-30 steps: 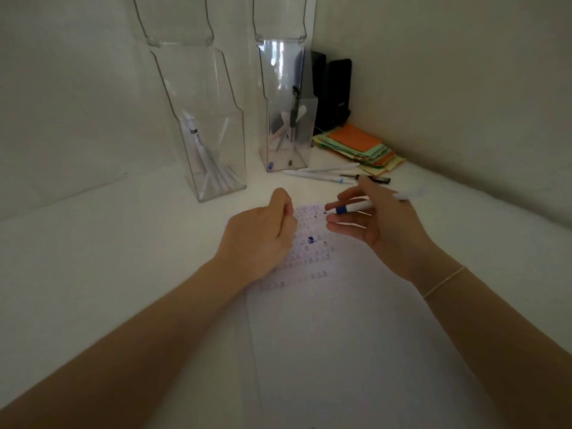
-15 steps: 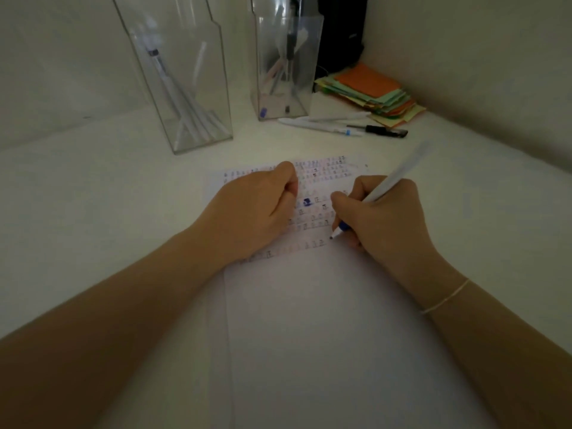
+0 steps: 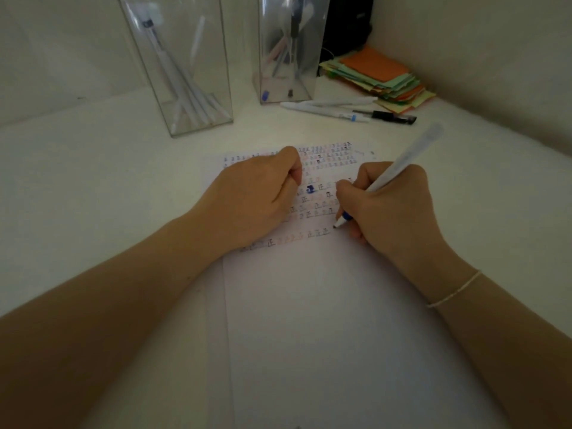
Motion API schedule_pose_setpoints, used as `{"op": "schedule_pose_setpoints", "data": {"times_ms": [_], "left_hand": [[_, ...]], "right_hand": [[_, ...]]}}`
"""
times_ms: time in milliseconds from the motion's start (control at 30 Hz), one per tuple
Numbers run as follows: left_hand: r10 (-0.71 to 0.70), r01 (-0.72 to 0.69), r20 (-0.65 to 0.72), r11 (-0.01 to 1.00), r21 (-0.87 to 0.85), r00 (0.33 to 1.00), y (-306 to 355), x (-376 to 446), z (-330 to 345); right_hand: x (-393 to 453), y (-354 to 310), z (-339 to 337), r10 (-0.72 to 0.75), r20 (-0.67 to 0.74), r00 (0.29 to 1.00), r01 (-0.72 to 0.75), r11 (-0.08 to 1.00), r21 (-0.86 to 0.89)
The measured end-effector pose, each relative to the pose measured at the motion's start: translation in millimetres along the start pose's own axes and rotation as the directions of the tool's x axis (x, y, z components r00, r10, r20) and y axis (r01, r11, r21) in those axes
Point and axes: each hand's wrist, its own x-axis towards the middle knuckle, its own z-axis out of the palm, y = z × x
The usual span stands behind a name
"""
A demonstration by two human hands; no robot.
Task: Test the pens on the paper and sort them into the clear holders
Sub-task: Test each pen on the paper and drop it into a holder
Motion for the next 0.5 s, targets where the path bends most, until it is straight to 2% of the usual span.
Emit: {"op": "schedule_pose_setpoints", "data": {"times_ms": [100, 300, 500], "left_hand": [[-0.004, 0.004, 0.000, 1.000, -0.001, 1.000, 0.2, -0.3, -0.9], [-0.010, 0.010, -0.009, 1.000, -0.002, 1.000, -0.8, -1.2, -0.1], [-0.003, 0.003, -0.003, 1.000, 0.012, 1.000, -0.8, -0.6, -0.4]], "right_hand": [[-1.0, -2.6, -1.6, 0.002, 0.033, 0.999, -0.002, 1.000, 0.002], [1.7, 2.3, -0.4, -0.038, -0.024, 0.999, 0.037, 0.998, -0.043], [-3.0, -1.8, -1.8, -0.011, 0.057, 0.998, 0.009, 0.999, 0.035]]}}
